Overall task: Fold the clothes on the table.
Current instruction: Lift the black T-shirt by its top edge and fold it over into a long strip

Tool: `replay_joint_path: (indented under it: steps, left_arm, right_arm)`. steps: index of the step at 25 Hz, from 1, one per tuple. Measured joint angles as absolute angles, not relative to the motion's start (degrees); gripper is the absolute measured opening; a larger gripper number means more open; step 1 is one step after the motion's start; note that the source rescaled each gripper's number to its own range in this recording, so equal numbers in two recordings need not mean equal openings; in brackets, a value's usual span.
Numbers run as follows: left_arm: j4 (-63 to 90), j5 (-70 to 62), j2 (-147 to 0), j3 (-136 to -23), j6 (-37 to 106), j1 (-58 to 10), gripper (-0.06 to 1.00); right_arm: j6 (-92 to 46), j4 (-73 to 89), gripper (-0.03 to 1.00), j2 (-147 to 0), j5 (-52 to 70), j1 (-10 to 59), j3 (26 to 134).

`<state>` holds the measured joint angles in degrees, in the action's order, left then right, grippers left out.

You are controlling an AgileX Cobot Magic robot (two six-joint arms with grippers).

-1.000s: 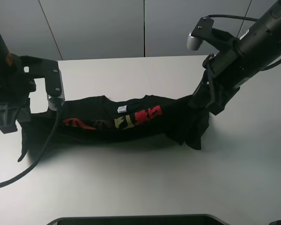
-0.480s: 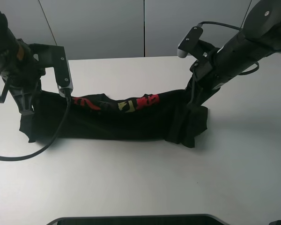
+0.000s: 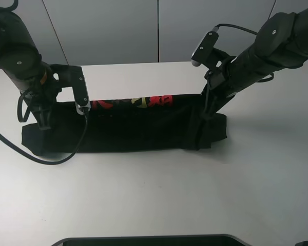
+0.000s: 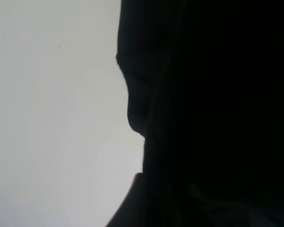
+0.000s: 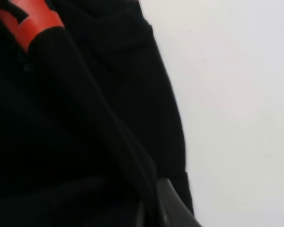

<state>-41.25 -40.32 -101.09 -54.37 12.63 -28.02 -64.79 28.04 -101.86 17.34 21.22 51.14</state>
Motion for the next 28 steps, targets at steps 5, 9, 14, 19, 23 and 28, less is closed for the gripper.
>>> replay_joint_path:
  steps: [5, 9, 14, 19, 23, 28]
  left_arm:
    - [-43.31, -37.85, -103.21, -54.37, 7.93, -28.02, 0.02]
    - [-45.51, -36.29, -103.56, -54.37, 5.07, -28.02, 0.02]
    - [-46.25, -35.69, -103.56, -54.37, 4.56, -28.02, 0.02]
    - [-46.64, -31.28, -103.82, -54.37, 4.07, -26.69, 0.02]
    - [-46.66, -28.77, -106.14, -54.37, 3.55, -24.22, 0.02]
    - [-46.76, -26.63, -109.74, -54.37, 3.45, -22.77, 0.02]
  right_arm:
    - [-66.04, 28.15, 0.01, -101.96, 13.06, 21.22, 51.14]
    - [-66.55, 28.15, 0.01, -103.45, 11.12, 21.22, 51.14]
    - [-66.83, 28.15, 0.01, -106.66, 8.63, 21.22, 51.14]
    - [-66.83, 28.15, 0.01, -108.79, 6.68, 21.22, 51.14]
    - [-66.83, 28.15, 0.01, -109.43, 4.61, 21.22, 51.14]
    - [-66.83, 28.05, 0.01, -109.47, 3.73, 21.22, 51.14]
